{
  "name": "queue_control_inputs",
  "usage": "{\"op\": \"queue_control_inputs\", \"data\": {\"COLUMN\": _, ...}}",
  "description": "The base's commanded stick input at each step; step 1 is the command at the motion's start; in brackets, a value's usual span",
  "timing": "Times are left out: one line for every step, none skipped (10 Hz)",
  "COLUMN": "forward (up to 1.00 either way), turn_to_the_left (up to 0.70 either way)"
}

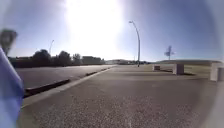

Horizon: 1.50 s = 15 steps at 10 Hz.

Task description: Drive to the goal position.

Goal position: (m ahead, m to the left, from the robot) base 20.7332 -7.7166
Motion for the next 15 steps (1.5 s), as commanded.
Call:
{"op": "queue_control_inputs", "data": {"forward": 0.0, "turn_to_the_left": -0.7}}
{"op": "queue_control_inputs", "data": {"forward": 0.0, "turn_to_the_left": -0.7}}
{"op": "queue_control_inputs", "data": {"forward": 0.0, "turn_to_the_left": -0.7}}
{"op": "queue_control_inputs", "data": {"forward": 0.0, "turn_to_the_left": -0.7}}
{"op": "queue_control_inputs", "data": {"forward": 0.0, "turn_to_the_left": -0.7}}
{"op": "queue_control_inputs", "data": {"forward": 0.0, "turn_to_the_left": -0.7}}
{"op": "queue_control_inputs", "data": {"forward": 0.0, "turn_to_the_left": -0.7}}
{"op": "queue_control_inputs", "data": {"forward": 0.0, "turn_to_the_left": -0.7}}
{"op": "queue_control_inputs", "data": {"forward": 0.0, "turn_to_the_left": -0.7}}
{"op": "queue_control_inputs", "data": {"forward": 0.0, "turn_to_the_left": -0.64}}
{"op": "queue_control_inputs", "data": {"forward": 0.0, "turn_to_the_left": -0.33}}
{"op": "queue_control_inputs", "data": {"forward": 0.0, "turn_to_the_left": -0.03}}
{"op": "queue_control_inputs", "data": {"forward": 0.7, "turn_to_the_left": 0.0}}
{"op": "queue_control_inputs", "data": {"forward": 0.7, "turn_to_the_left": 0.0}}
{"op": "queue_control_inputs", "data": {"forward": 0.7, "turn_to_the_left": 0.0}}
